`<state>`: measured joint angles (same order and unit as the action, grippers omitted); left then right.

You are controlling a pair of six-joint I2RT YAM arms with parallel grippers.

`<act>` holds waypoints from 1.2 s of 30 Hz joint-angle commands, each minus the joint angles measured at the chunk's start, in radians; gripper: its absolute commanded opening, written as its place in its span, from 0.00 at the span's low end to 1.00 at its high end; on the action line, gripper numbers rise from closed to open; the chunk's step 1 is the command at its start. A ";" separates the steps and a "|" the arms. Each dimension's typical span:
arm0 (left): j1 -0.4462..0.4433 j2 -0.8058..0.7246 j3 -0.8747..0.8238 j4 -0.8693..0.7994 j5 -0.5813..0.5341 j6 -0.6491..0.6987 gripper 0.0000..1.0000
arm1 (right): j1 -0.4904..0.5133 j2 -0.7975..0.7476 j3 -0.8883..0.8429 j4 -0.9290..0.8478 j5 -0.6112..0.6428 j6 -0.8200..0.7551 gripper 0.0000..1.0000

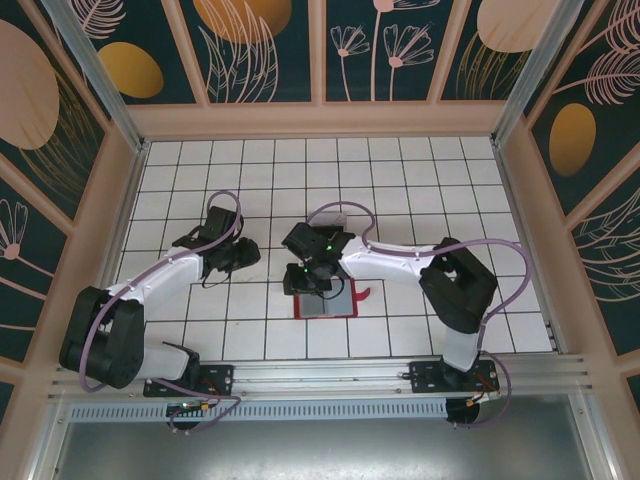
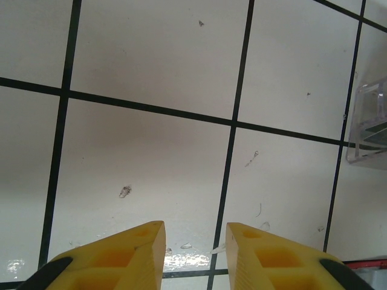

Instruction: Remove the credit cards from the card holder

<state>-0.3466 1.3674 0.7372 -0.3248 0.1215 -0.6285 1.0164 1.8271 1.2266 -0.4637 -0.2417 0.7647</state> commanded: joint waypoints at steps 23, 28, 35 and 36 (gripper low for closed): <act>0.006 -0.012 -0.009 0.015 0.032 0.010 0.33 | 0.000 0.000 -0.104 0.062 -0.031 0.033 0.36; 0.004 -0.010 -0.004 0.013 0.035 0.011 0.33 | -0.003 -0.017 -0.117 0.060 -0.023 0.036 0.37; 0.004 -0.001 0.004 0.014 0.043 0.013 0.33 | -0.006 -0.045 -0.127 0.073 -0.036 0.033 0.39; 0.005 -0.002 0.004 0.013 0.043 0.013 0.33 | -0.006 -0.047 -0.128 0.077 -0.041 0.032 0.39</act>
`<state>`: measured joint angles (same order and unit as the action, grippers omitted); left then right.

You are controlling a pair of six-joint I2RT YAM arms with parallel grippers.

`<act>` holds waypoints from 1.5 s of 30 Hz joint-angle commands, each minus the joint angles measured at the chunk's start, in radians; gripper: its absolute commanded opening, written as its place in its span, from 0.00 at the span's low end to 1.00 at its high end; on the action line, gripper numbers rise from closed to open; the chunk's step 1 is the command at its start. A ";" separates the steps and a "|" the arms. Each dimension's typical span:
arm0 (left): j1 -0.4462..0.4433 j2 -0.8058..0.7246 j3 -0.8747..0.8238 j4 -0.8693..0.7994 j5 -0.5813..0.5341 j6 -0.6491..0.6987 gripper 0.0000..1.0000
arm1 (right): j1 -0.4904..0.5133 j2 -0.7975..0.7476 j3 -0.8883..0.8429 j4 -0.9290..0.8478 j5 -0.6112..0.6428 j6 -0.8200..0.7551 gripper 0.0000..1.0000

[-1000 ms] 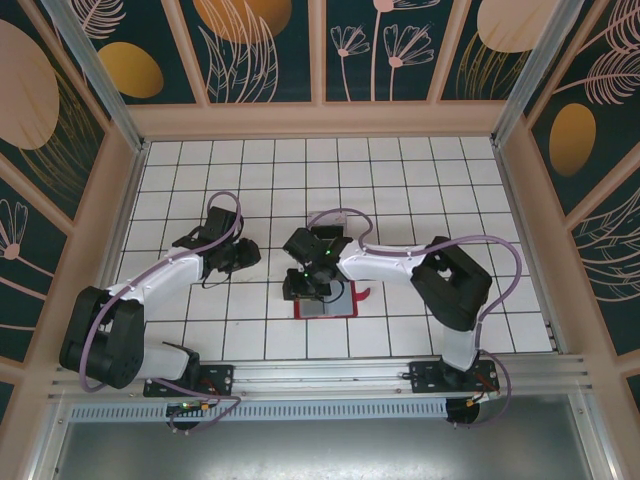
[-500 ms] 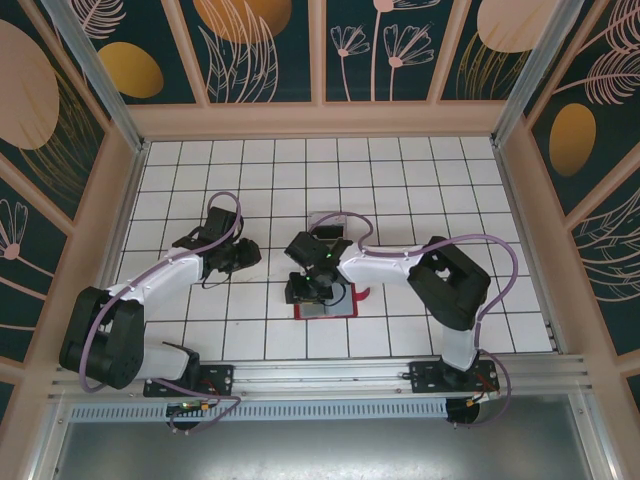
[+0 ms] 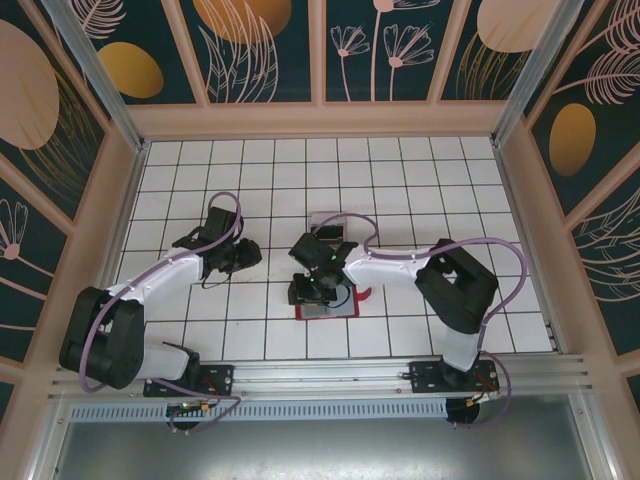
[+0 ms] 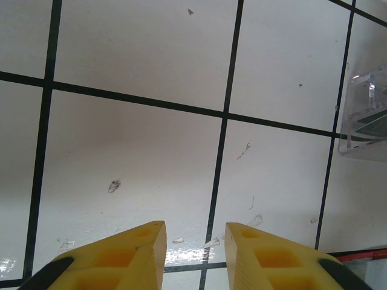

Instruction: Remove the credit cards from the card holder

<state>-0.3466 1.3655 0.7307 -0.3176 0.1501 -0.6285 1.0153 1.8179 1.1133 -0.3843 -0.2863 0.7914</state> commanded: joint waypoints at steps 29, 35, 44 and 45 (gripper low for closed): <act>0.004 0.024 0.033 -0.011 0.066 0.032 0.32 | -0.066 -0.122 -0.065 -0.175 0.156 -0.012 0.39; 0.005 0.020 0.036 -0.011 0.068 0.028 0.32 | -0.055 -0.136 -0.063 -0.043 0.046 -0.009 0.39; 0.004 0.017 0.027 -0.012 0.073 0.029 0.32 | -0.038 -0.011 0.002 0.007 -0.020 -0.027 0.39; 0.004 0.017 0.027 -0.012 0.074 0.029 0.32 | -0.037 -0.004 0.005 0.014 -0.026 -0.030 0.39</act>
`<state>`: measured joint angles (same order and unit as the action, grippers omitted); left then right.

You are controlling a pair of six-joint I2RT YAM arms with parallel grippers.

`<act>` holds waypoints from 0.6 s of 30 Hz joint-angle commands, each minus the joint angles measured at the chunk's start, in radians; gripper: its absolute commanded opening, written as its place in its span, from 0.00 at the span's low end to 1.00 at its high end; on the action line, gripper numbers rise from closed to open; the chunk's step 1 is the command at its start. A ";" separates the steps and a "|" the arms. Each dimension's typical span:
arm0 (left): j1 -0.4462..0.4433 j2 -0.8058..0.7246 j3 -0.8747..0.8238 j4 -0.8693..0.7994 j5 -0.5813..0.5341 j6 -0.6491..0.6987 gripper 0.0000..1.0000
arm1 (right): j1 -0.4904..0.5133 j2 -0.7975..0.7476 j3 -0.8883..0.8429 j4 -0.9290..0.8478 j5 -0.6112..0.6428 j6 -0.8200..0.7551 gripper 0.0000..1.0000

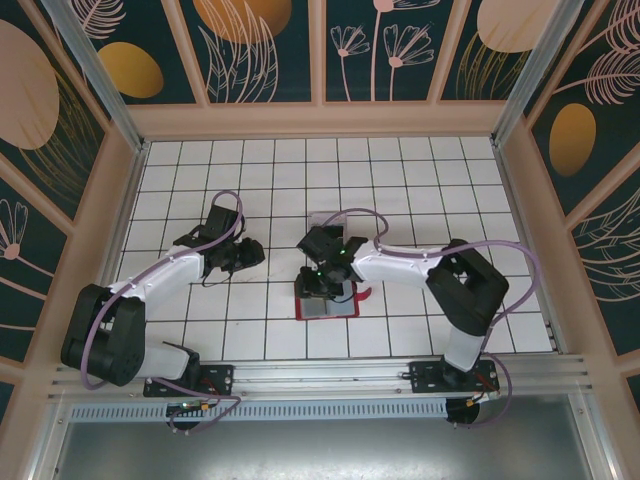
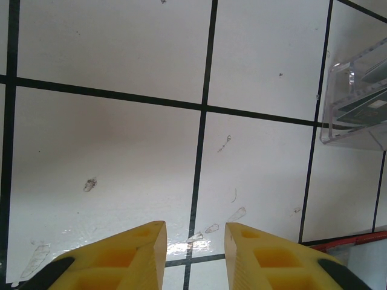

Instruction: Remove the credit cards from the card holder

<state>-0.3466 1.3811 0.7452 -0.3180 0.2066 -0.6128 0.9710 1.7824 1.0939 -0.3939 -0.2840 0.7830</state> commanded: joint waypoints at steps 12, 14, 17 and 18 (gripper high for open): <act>0.004 -0.004 0.013 -0.016 0.016 0.013 0.32 | 0.015 0.059 0.039 0.041 -0.052 -0.029 0.39; 0.005 -0.005 0.014 -0.019 0.017 0.013 0.32 | 0.015 0.054 0.044 0.046 -0.055 -0.031 0.39; 0.004 -0.008 0.014 -0.021 0.015 0.013 0.32 | 0.015 0.060 0.040 0.067 -0.072 -0.028 0.39; 0.004 -0.008 0.014 -0.021 0.014 0.012 0.32 | 0.015 0.064 0.040 0.070 -0.074 -0.029 0.39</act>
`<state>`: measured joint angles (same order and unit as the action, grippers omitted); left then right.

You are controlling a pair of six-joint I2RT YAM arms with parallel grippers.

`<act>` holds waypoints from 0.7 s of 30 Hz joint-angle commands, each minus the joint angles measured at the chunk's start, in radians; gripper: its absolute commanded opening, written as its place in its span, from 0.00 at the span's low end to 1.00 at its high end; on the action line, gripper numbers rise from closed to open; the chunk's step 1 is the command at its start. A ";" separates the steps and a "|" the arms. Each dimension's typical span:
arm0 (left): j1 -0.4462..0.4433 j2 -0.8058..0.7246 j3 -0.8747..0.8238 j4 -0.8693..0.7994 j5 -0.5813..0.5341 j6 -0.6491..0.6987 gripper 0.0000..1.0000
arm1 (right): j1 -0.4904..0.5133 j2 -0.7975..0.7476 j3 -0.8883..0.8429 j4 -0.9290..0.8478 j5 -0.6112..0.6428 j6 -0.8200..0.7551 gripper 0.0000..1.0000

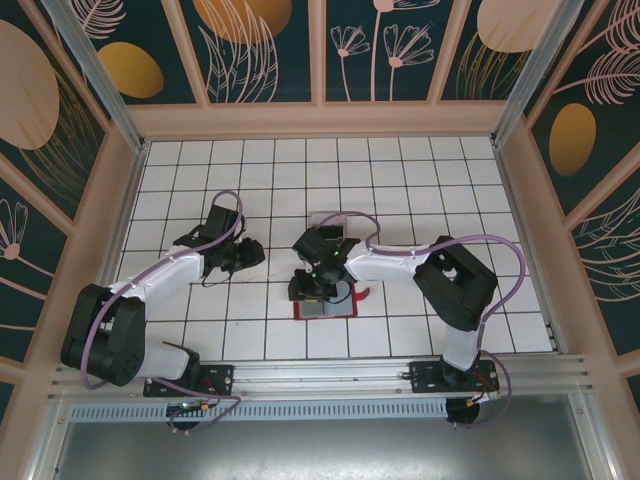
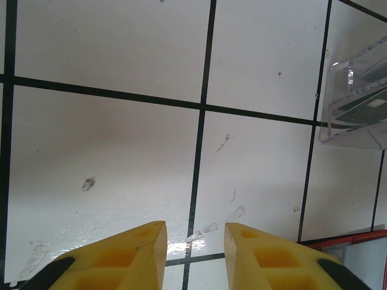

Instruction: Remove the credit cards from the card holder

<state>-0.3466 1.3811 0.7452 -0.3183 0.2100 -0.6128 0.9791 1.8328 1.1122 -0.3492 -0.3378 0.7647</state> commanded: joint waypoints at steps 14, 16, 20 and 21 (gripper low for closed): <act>0.004 -0.009 0.017 -0.027 0.008 0.013 0.32 | 0.006 -0.011 -0.016 -0.062 0.063 -0.008 0.41; 0.004 -0.010 0.016 -0.025 0.008 0.012 0.32 | 0.004 -0.028 -0.022 -0.075 0.075 -0.007 0.41; 0.004 -0.010 0.015 -0.026 0.008 0.011 0.32 | 0.000 -0.049 -0.032 -0.110 0.109 -0.005 0.41; 0.004 -0.011 0.014 -0.025 0.008 0.012 0.32 | 0.001 -0.053 -0.035 -0.116 0.113 -0.005 0.41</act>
<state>-0.3466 1.3811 0.7452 -0.3183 0.2100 -0.6128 0.9798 1.8122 1.0977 -0.3866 -0.2832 0.7647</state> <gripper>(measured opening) 0.324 0.412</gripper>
